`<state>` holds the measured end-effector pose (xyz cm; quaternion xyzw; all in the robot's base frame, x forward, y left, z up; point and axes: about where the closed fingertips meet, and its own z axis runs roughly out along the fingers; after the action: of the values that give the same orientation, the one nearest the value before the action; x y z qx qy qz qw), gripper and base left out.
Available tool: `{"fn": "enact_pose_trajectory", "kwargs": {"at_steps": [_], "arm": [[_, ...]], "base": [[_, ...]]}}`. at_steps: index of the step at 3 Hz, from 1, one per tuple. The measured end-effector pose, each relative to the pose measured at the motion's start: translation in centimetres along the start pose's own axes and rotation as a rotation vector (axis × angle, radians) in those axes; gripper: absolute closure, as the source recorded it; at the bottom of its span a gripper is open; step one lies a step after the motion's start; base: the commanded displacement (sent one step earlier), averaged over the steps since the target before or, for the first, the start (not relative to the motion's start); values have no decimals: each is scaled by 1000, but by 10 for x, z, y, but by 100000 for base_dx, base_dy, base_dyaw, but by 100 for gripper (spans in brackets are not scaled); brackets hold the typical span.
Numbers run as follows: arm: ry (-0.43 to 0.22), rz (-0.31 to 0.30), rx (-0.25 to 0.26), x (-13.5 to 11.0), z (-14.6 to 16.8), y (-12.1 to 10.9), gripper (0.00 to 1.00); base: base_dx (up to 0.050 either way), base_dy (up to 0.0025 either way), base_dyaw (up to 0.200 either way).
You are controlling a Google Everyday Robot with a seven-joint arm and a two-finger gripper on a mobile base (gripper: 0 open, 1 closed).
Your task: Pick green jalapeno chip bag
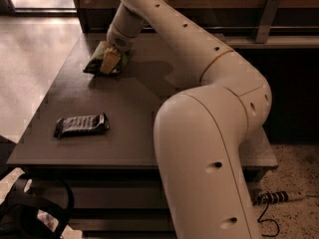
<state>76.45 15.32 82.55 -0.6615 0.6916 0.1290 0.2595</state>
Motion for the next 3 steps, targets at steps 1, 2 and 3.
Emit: {"fn": "enact_pose_trajectory", "kwargs": {"at_steps": [1,2,3], "arm": [[0,0,0,0,-1,0,100],[0,0,0,0,-1,0,100],[0,0,0,-1,-1,0,100]], "base": [[0,0,0],[0,0,0],[0,0,0]]}}
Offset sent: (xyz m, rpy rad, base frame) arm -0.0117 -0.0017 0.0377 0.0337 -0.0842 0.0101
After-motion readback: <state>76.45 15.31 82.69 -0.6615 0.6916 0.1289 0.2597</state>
